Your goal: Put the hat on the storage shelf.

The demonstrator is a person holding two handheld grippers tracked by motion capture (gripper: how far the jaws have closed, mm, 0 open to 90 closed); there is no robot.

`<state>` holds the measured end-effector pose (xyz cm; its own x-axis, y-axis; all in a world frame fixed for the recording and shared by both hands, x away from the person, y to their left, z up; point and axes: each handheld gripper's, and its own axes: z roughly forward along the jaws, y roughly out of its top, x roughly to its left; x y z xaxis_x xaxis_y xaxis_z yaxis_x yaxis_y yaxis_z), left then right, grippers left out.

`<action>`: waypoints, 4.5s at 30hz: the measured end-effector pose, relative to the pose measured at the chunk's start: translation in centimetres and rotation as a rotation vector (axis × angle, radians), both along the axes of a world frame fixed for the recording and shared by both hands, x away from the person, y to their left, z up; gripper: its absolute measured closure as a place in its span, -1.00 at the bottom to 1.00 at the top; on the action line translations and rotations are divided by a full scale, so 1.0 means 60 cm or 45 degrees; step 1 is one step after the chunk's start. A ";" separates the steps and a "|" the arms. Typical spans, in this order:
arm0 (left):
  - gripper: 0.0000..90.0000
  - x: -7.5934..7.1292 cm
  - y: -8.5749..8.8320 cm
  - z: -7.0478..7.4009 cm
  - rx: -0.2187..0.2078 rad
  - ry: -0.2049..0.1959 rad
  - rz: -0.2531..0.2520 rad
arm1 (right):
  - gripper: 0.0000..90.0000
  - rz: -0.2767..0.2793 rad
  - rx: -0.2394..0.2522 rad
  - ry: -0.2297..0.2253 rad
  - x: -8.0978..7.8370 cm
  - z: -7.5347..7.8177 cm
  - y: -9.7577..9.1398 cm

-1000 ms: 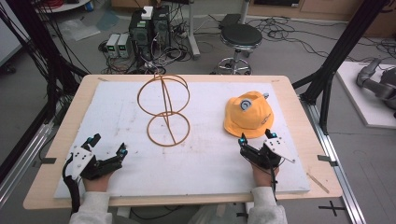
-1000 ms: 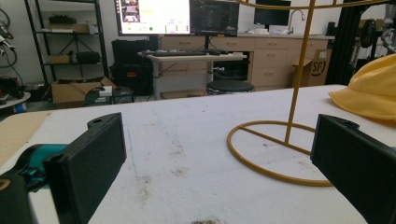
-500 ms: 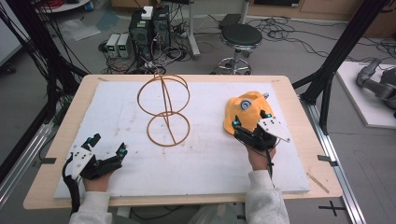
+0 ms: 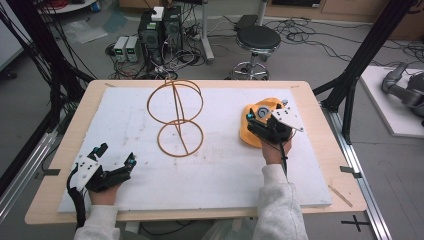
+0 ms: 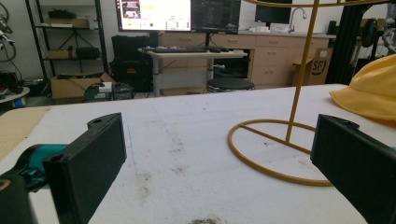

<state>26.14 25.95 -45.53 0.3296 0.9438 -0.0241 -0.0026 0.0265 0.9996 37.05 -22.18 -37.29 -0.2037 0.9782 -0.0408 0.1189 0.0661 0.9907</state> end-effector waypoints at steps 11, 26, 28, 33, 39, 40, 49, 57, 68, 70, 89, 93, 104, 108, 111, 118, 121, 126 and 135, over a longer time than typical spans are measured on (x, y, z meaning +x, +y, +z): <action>-0.91 0.000 0.000 0.000 0.001 0.006 -0.003 | -0.62 -0.021 -0.036 0.100 0.046 -0.034 0.000; -0.91 0.000 0.000 0.000 -0.001 0.004 -0.004 | -0.38 -0.098 -0.074 0.115 0.058 -0.045 0.001; -0.91 0.000 0.000 0.000 -0.001 0.005 -0.004 | -0.33 -0.109 -0.084 0.114 0.059 -0.046 0.001; -0.91 0.000 0.000 0.000 0.000 0.003 -0.003 | -0.12 -0.139 -0.105 0.115 0.060 -0.047 0.000; -0.91 0.000 0.000 0.000 0.000 0.005 -0.004 | 0.11 -0.141 -0.123 0.107 0.058 -0.047 0.005; -0.91 0.000 0.000 0.000 0.001 0.006 -0.004 | 0.15 -0.146 -0.138 0.098 0.058 -0.047 0.006; -0.91 0.000 0.000 0.000 0.001 0.005 -0.004 | 0.43 -0.157 -0.163 0.080 0.051 -0.046 0.006; -0.91 0.000 0.000 0.000 0.002 0.005 -0.004 | 0.63 -0.150 -0.183 0.056 0.046 -0.044 0.005; -0.91 0.000 0.000 0.000 -0.003 0.006 -0.002 | 0.71 -0.151 -0.193 -0.013 0.036 -0.033 0.004; -0.91 0.000 0.000 0.000 -0.003 0.007 -0.003 | 0.72 -0.146 -0.182 -0.021 0.034 -0.030 0.003; -0.91 0.001 0.000 0.000 -0.002 0.007 0.002 | 0.72 -0.131 -0.148 -0.104 0.019 -0.009 0.008; -0.91 0.001 0.000 0.000 0.003 0.009 0.001 | 0.72 -0.141 -0.123 -0.127 0.014 -0.004 0.003; -0.91 0.001 -0.001 0.001 0.012 0.008 0.004 | 0.72 -0.109 -0.025 -0.296 -0.005 0.033 0.007; -0.91 0.001 -0.001 0.001 0.008 0.008 0.004 | 0.72 -0.085 0.018 -0.355 -0.012 0.052 0.013; -0.91 0.000 0.000 0.000 0.004 0.009 0.002 | 0.72 -0.077 0.056 -0.385 -0.015 0.066 0.016; -0.91 0.000 0.000 0.000 0.001 0.003 0.002 | 0.72 -0.058 0.113 -0.460 -0.028 0.092 0.022; -0.91 0.000 -0.001 0.000 0.002 0.001 0.003 | 0.72 -0.053 0.127 -0.507 -0.040 0.104 0.029; -0.91 0.000 0.000 0.000 -0.006 0.001 0.003 | 0.72 -0.055 0.156 -0.545 -0.047 0.115 0.033; -0.91 0.001 0.001 0.000 -0.008 0.006 0.006 | 0.72 -0.045 0.168 -0.629 -0.061 0.150 0.057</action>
